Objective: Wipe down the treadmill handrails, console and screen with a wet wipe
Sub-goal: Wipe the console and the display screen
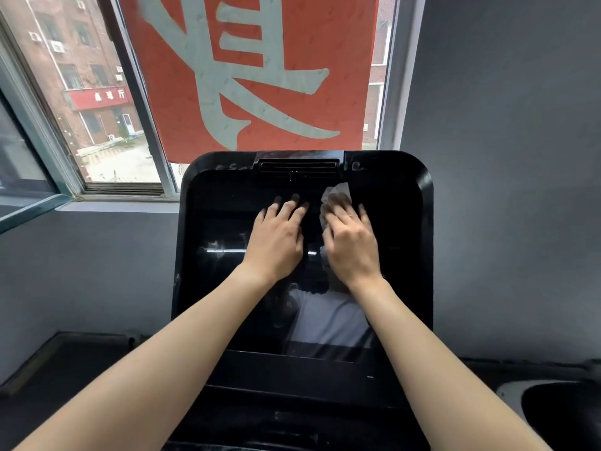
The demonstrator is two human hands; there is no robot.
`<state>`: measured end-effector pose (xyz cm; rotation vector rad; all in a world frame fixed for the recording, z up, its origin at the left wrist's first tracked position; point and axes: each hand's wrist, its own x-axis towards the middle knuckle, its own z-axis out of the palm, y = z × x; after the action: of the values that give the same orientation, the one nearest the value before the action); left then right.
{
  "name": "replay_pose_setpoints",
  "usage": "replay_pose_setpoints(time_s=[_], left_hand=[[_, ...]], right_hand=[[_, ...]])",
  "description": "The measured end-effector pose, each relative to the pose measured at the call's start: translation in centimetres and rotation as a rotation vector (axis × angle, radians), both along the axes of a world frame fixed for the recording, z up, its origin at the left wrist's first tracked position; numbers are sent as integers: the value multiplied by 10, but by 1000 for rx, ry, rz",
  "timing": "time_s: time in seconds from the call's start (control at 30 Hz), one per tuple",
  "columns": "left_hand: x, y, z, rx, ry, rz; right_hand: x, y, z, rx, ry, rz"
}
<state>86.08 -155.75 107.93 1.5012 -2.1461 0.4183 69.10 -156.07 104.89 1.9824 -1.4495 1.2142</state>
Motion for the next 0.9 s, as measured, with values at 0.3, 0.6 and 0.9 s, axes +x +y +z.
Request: replay_pose_setpoints(time_s=[0.3, 0.6, 0.9], left_hand=[[7, -3, -4, 6, 25, -36], [20, -8, -2, -4, 24, -120], [26, -10, 1, 13, 32, -171]], right_hand=[[9, -3, 3, -10, -401, -233], [-19, 1, 10, 12, 53, -301], [32, 5, 13, 80, 97, -192]])
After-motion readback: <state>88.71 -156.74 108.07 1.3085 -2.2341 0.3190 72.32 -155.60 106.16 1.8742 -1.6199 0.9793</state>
